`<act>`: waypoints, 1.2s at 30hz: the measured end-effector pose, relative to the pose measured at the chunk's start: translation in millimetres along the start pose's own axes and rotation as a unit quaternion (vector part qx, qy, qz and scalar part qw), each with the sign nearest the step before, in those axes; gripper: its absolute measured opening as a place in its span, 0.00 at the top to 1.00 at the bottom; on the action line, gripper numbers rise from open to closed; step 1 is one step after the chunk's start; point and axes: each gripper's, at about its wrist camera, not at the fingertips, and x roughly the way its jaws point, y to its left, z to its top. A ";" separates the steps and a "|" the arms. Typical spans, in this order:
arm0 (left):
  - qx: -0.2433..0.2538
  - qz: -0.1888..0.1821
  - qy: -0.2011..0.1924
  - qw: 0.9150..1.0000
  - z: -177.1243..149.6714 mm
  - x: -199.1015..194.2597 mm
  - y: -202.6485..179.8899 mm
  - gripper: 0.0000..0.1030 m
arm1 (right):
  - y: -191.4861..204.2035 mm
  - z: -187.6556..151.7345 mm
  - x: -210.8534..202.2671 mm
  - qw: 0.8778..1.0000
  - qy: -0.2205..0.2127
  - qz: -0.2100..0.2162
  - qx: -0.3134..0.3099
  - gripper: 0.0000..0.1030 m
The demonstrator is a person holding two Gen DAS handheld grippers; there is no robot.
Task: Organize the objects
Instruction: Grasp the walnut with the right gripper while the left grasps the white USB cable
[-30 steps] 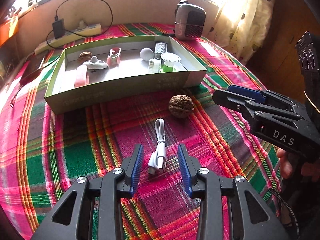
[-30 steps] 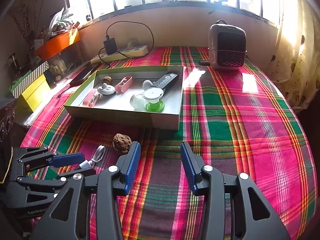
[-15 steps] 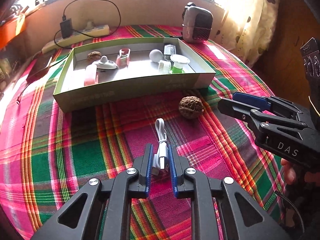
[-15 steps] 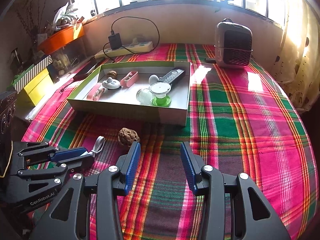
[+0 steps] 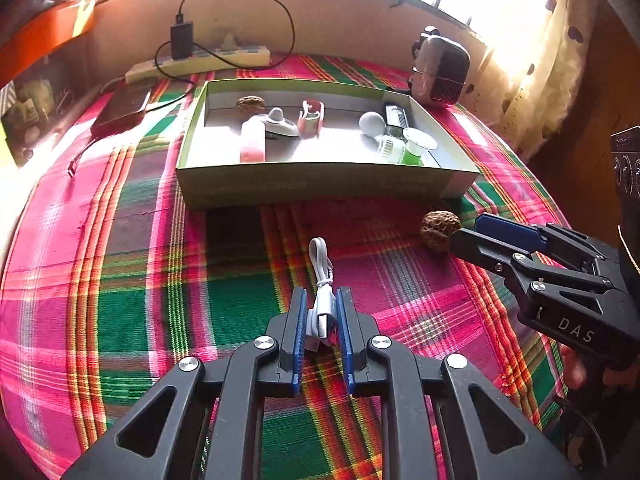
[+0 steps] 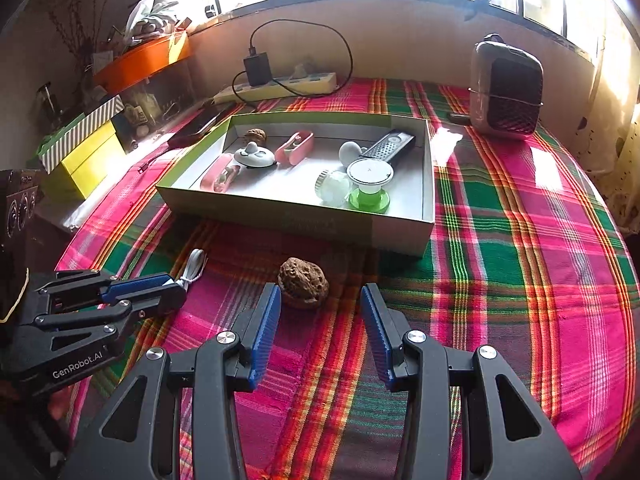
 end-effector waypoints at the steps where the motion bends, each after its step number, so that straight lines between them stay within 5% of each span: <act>1: -0.003 0.000 0.000 1.000 0.3 -0.2 2.3 0.87 | 1.4 1.0 2.3 1.000 0.002 0.002 -0.002 0.58; 29: -0.007 -0.002 -0.007 1.000 5.9 2.7 10.8 0.86 | 14.7 6.6 26.2 0.999 0.024 -0.002 -0.026 0.58; 31: -0.006 -0.002 -0.007 1.000 5.3 2.5 10.3 0.86 | 13.7 6.3 25.7 0.999 0.021 -0.011 -0.024 0.67; 36: -0.007 -0.002 -0.007 1.000 5.1 2.6 10.1 0.86 | 10.3 5.9 24.7 1.000 0.020 -0.007 -0.018 0.68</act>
